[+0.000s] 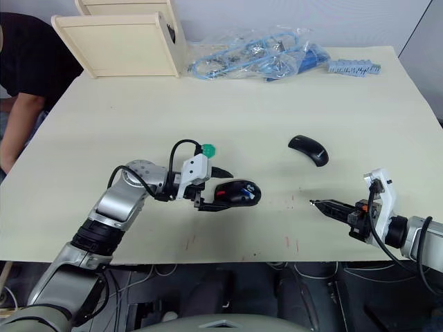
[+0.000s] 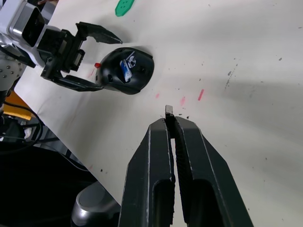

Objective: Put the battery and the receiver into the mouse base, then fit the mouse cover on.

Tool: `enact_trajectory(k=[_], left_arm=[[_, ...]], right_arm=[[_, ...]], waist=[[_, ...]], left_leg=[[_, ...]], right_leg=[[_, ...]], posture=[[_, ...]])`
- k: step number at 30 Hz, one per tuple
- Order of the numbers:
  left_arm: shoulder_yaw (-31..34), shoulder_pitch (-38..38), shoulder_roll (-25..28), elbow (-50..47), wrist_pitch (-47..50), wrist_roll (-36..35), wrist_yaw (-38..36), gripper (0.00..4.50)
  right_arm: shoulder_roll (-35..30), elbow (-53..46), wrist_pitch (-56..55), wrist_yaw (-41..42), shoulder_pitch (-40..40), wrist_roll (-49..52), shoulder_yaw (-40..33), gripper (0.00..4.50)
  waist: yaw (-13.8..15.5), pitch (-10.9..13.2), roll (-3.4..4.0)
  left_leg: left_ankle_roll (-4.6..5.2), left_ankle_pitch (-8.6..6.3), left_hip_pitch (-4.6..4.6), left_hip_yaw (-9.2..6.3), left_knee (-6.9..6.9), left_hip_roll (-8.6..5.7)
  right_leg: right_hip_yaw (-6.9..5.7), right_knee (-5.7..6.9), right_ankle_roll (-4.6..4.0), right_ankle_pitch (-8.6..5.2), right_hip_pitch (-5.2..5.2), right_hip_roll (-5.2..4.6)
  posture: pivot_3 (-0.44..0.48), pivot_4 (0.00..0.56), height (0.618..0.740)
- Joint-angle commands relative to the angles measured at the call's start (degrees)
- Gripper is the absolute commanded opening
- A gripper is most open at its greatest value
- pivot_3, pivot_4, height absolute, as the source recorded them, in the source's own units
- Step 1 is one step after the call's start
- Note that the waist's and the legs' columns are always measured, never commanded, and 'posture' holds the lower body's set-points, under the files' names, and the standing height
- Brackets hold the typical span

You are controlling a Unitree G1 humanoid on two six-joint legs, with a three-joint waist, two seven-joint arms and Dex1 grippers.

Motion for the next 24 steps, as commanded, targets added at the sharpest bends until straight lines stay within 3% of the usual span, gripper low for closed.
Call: enact_trajectory(k=[1,24], left_arm=[[-0.88,-1.52,-0.57,-1.2,-0.02,0.51,-0.4,4.34],[-0.4,-0.57,-1.72,0.02,-1.02,0.39,0.16,4.34]], right_arm=[[0.24,-1.28,-0.48,-0.21,-0.42,0.98,-0.55,0.0],[1.38,-2.14,-0.62,-1.45,-0.76,0.85,0.14,0.0]], waist=[[0.0,0.0,0.0],[-0.01,0.0,0.0]], left_leg=[[0.0,0.0,0.0,-0.01,0.0,0.0],[0.0,0.0,0.0,-0.03,0.02,0.0]], right_leg=[[0.0,0.0,0.0,0.0,0.0,0.0],[0.01,0.02,0.0,0.0,0.0,0.0]], posture=[[0.0,0.15,0.74],[0.0,0.15,0.74]])
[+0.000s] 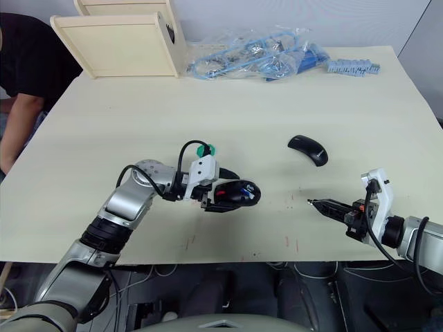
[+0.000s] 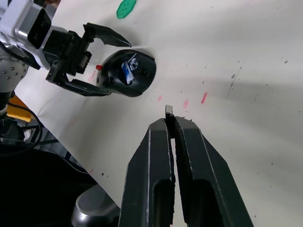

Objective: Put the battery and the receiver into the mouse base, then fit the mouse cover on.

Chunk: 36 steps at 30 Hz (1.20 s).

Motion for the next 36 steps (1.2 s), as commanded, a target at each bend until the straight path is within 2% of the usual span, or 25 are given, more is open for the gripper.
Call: enact_trajectory(k=[1,18,19,21,22,23,29,36], left_arm=[[0.95,-0.41,-0.1,-0.82,-0.59,-0.46,0.21,4.34],[0.83,-0.75,-1.04,-0.48,-0.13,-0.43,0.31,4.34],[0.81,-0.68,-1.06,-0.36,-0.18,-0.39,0.3,3.85],[0.73,-0.53,-1.09,-0.1,-0.43,-0.21,0.39,3.58],[0.71,-0.45,-1.11,-0.05,-0.51,-0.16,0.45,3.16],[0.7,-0.4,-1.12,-0.1,-0.47,-0.16,0.5,3.0],[0.74,-0.09,-1.23,-0.82,-0.25,-0.26,1.16,2.99],[0.42,-0.14,-2.2,-1.86,1.17,-0.06,2.82,2.99]], right_arm=[[0.02,-1.16,-0.57,0.13,-0.55,0.87,-0.26,0.0],[0.18,-1.33,-0.48,-0.58,-0.96,1.23,0.22,0.0],[0.15,-1.31,-0.49,-0.66,-1.12,1.27,0.31,0.0],[0.06,-1.29,-0.5,-0.81,-1.46,1.27,0.51,0.0],[0.0,-1.29,-0.48,-0.95,-1.69,1.28,0.62,0.0],[-0.09,-1.32,-0.43,-1.12,-1.99,1.31,0.72,0.0],[-1.82,-2.31,0.9,-3.77,-6.27,1.99,3.01,0.0],[-5.84,-1.92,4.79,-9.64,-20.39,6.92,10.97,0.0]], waist=[[0.0,0.0,0.0],[0.0,0.0,0.0],[0.0,0.0,0.0],[-0.01,0.0,0.0],[0.0,-0.01,0.0],[-0.01,0.0,0.0],[-0.02,-0.01,0.0],[-0.07,-0.01,0.01]], left_leg=[[0.0,0.0,0.0,0.0,0.0,0.0],[0.0,0.0,0.0,0.0,0.01,0.0],[0.0,0.0,0.0,0.0,0.01,0.0],[0.0,0.0,0.0,0.0,0.01,0.0],[0.0,0.0,0.0,0.0,0.01,0.0],[0.0,0.0,0.0,0.0,0.01,0.0],[0.0,0.0,0.0,-0.01,0.02,0.0],[0.0,0.0,-0.02,-0.05,0.06,0.0]], right_leg=[[0.0,0.0,0.0,0.0,0.0,0.0],[0.0,0.0,0.0,0.0,0.0,0.0],[0.0,0.01,0.0,0.0,0.0,0.0],[0.0,0.01,0.0,0.0,0.0,0.0],[0.01,0.01,0.0,0.0,0.0,0.0],[0.01,0.01,0.0,0.0,0.0,0.0],[0.01,0.01,0.01,0.0,0.0,0.0],[0.0,0.01,0.01,0.01,0.0,0.0]], posture=[[0.0,0.15,0.74],[0.0,0.15,0.74],[0.0,0.15,0.74],[0.0,0.15,0.74],[0.0,0.15,0.74],[0.0,0.15,0.74],[0.0,0.15,0.74],[0.0,0.15,0.74]])
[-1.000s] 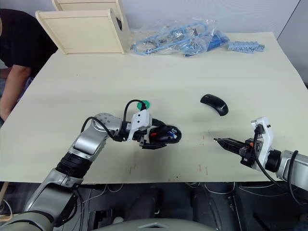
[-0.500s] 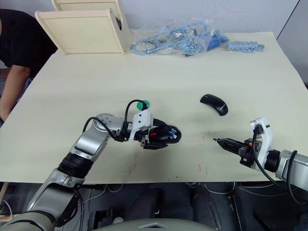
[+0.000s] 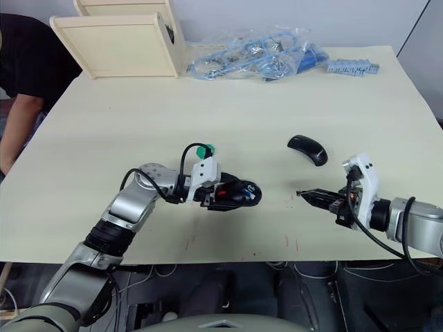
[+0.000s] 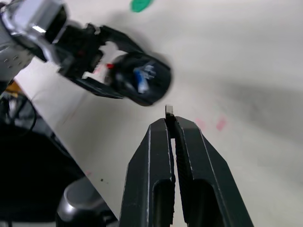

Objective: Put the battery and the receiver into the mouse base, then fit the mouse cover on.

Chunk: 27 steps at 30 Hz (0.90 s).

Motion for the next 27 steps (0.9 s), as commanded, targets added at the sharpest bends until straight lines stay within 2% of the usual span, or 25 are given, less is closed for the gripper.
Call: enact_trajectory(k=[1,6,10,14,21,24,27], left_arm=[[0.17,-0.55,-0.89,-1.97,0.88,0.36,1.77,2.99],[-1.12,-1.78,-3.13,-2.68,3.04,1.53,4.16,2.99],[-1.76,-2.44,-4.02,-3.03,4.62,2.41,5.13,2.99],[-3.06,-3.98,-4.94,-2.12,5.44,4.32,6.61,2.99],[-3.52,-6.63,-6.32,0.51,5.82,4.68,6.31,2.99],[-3.65,-7.44,-6.45,1.85,5.33,4.87,6.06,2.99],[-3.83,-8.01,-6.36,3.07,4.4,5.33,5.84,2.99]], right_arm=[[-1.47,0.93,2.67,-5.58,-10.67,4.62,5.55,0.0],[-1.17,6.7,10.65,-9.12,-27.88,6.2,16.5,0.0],[-0.6,10.39,15.12,-10.34,-35.29,6.39,20.82,0.0],[2.84,15.11,21.0,-8.87,-45.73,-1.68,26.57,0.0],[9.14,24.64,25.42,-0.55,-58.21,-18.15,34.26,0.0],[8.96,26.14,26.83,6.6,-63.86,-24.77,42.49,0.0],[10.22,28.57,26.44,12.55,-67.72,-29.38,46.93,0.0]], waist=[[-0.06,0.0,0.01],[0.17,0.0,0.01],[0.41,0.0,0.01],[0.07,-0.01,0.03],[0.02,-0.01,0.04],[-0.01,0.0,0.05],[-0.07,0.0,0.06]], left_leg=[[0.0,0.0,0.0,0.0,0.02,0.0],[0.0,0.0,-0.03,-0.04,0.08,-0.01],[0.0,0.0,-0.18,-0.05,0.11,-0.05],[0.01,0.0,-0.15,-0.02,0.22,-0.05],[0.01,0.0,-0.26,0.01,0.23,-0.07],[0.01,0.0,-0.29,0.02,0.24,-0.08],[0.01,0.0,-0.27,-0.01,0.24,-0.08]], right_leg=[[0.02,0.01,0.0,0.0,0.0,-0.01],[0.02,-0.02,0.04,0.03,-0.01,-0.02],[-0.07,-0.06,0.05,0.04,-0.03,-0.08],[0.05,0.01,0.1,0.08,-0.05,-0.07],[0.06,0.0,0.09,0.11,-0.17,-0.05],[0.05,0.03,0.09,0.11,-0.23,-0.05],[0.03,0.03,0.09,0.11,-0.23,-0.04]], posture=[[0.0,0.15,0.74],[0.0,0.15,0.74],[0.0,0.15,0.74],[0.0,0.15,0.74],[0.0,0.15,0.74],[0.0,0.15,0.74],[0.0,0.15,0.74]])
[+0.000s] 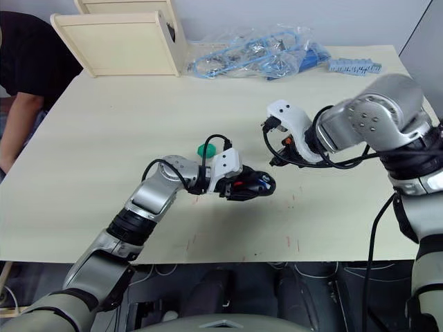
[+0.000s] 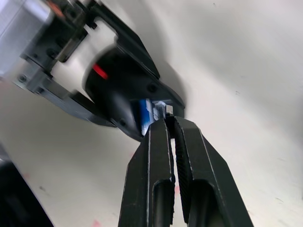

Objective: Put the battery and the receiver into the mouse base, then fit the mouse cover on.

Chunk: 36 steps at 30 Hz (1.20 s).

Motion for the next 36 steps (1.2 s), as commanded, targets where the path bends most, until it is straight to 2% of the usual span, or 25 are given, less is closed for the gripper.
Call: enact_trajectory(k=[1,10,14,26,36], left_arm=[[-0.07,-1.46,-0.09,0.97,-1.46,0.77,0.0,2.99],[-0.2,-1.64,0.08,2.4,-2.92,0.97,-0.28,2.99],[-0.16,-1.63,0.2,2.54,-3.2,1.0,-0.34,2.99],[-0.23,-1.53,0.5,2.68,-3.69,1.15,-0.46,2.99],[-0.3,-0.82,0.82,1.89,-3.13,1.1,-0.55,2.99]], right_arm=[[0.84,1.99,-0.56,8.4,-4.85,-6.19,4.65,0.0],[5.49,7.16,-2.24,21.68,-10.46,-16.69,16.77,0.0],[6.59,9.1,-3.86,25.62,-11.25,-20.69,19.34,0.0],[10.51,14.46,-5.9,32.03,-10.91,-28.9,19.8,0.0],[11.52,14.0,-5.75,34.16,-8.8,-31.76,19.69,0.0]], waist=[[-0.02,0.0,0.0],[-0.08,0.0,0.01],[-0.17,0.0,0.01],[-0.27,0.01,0.03],[-0.3,0.02,0.04]], left_leg=[[0.0,0.0,0.0,0.0,0.0,0.0],[0.0,0.0,0.02,-0.09,0.0,-0.02],[-0.01,0.0,0.01,-0.09,0.01,-0.04],[-0.02,0.01,0.02,-0.13,0.01,-0.04],[-0.03,0.01,0.03,-0.14,0.01,-0.05]], right_leg=[[0.0,0.0,0.0,0.0,0.0,0.0],[-0.02,0.04,-0.01,0.0,0.0,0.0],[-0.01,0.03,0.0,0.0,-0.01,0.0],[-0.01,0.06,-0.01,0.01,-0.03,0.0],[-0.01,0.07,-0.01,0.01,-0.04,0.0]], posture=[[0.0,0.15,0.74],[0.0,0.15,0.74],[0.0,0.15,0.74],[0.0,0.15,0.74],[0.0,0.15,0.74]])
